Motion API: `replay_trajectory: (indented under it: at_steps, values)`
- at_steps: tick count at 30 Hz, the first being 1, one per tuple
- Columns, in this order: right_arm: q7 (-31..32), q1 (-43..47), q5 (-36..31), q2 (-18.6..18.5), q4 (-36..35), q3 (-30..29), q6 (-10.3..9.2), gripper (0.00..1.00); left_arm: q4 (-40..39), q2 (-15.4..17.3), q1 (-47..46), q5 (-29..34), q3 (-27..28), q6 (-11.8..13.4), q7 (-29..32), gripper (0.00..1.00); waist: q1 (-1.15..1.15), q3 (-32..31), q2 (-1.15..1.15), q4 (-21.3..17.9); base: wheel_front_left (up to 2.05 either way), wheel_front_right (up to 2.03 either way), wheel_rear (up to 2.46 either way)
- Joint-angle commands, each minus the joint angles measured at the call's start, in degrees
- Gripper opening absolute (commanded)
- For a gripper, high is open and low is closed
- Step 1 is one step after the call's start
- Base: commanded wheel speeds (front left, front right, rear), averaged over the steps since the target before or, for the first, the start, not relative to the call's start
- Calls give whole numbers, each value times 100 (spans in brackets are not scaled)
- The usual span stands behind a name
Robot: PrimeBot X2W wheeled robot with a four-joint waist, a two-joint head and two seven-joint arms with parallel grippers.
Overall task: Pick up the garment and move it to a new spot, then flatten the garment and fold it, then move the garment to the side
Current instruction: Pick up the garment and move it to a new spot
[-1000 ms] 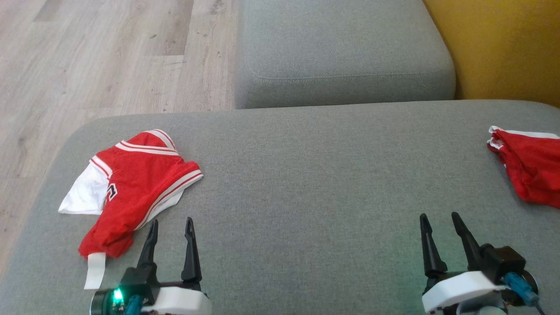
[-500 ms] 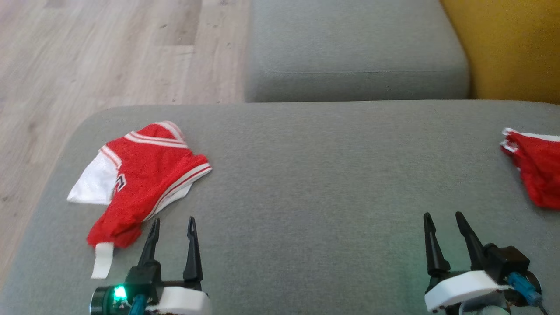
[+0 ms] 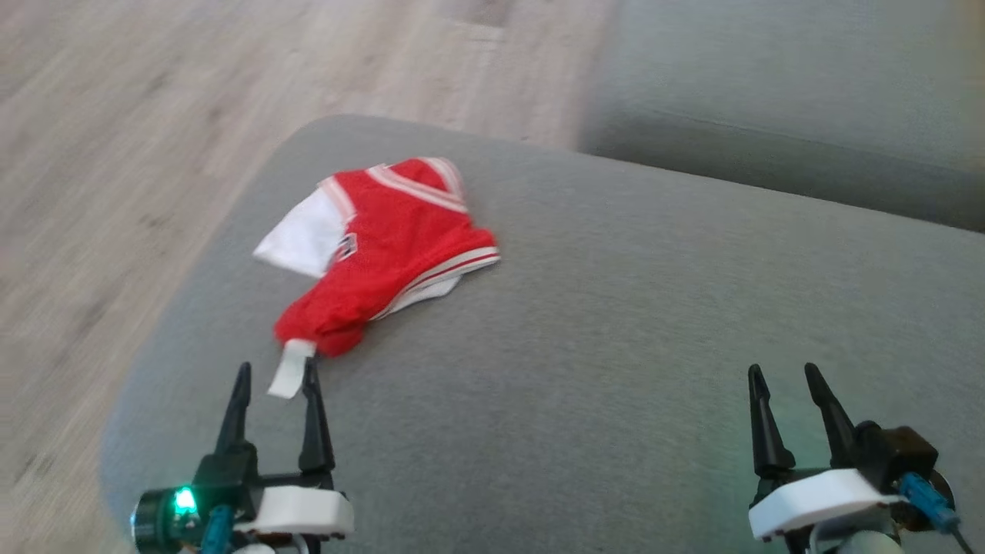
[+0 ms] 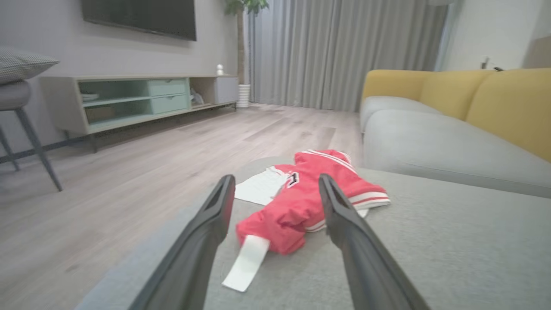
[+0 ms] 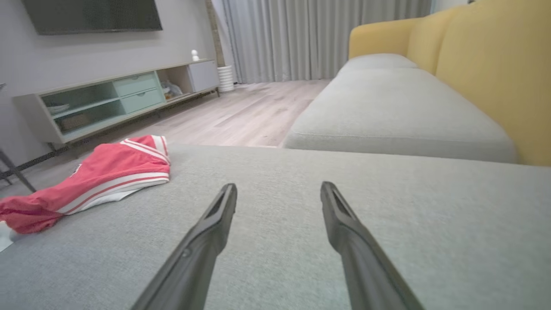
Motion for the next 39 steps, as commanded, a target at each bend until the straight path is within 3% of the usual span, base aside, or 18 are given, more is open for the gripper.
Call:
replay_trajectory:
  at_steps: [1, 11, 20, 24, 30, 36, 39]
  values:
    - [-63, -302, 9, -32, -192, 110, 39, 100, -230, 8, -230, 43, 207, 31, -29, 100, 0, 166, 0, 389, 0, 0, 0]
    - [-63, -485, -346, -49, -254, 110, 39, 100, -752, 8, -680, 109, 592, -18, -29, 100, 0, 839, 0, 456, 0, 0, 0]
    - [-63, -1071, -538, -674, -417, -58, 39, 100, -315, 379, -2455, 214, 804, -604, -29, 100, 0, 1896, 0, 111, 0, 0, 0]
    - [-63, -1368, -585, -999, -580, -121, 39, 100, 774, 496, -3803, 224, 608, -948, 175, 100, 0, 2371, 0, -23, 0, 0, 0]
    - [-63, -1740, -619, -1313, -815, -30, 39, 100, 2745, 485, -5564, -129, 615, -1273, 1154, 100, 0, 2997, 0, -328, 0, 0, 0]
    - [-63, -1939, -661, -1401, -957, 2, 39, 100, 4492, 676, -6204, -269, 586, -1349, 2127, 100, 0, 3285, 0, -634, 0, 0, 0]
    - [-63, -1891, -679, -1415, -980, -100, 39, 100, 5071, 579, -6213, -397, 570, -1431, 2531, 100, 0, 3299, 0, -673, 0, 0, 0]
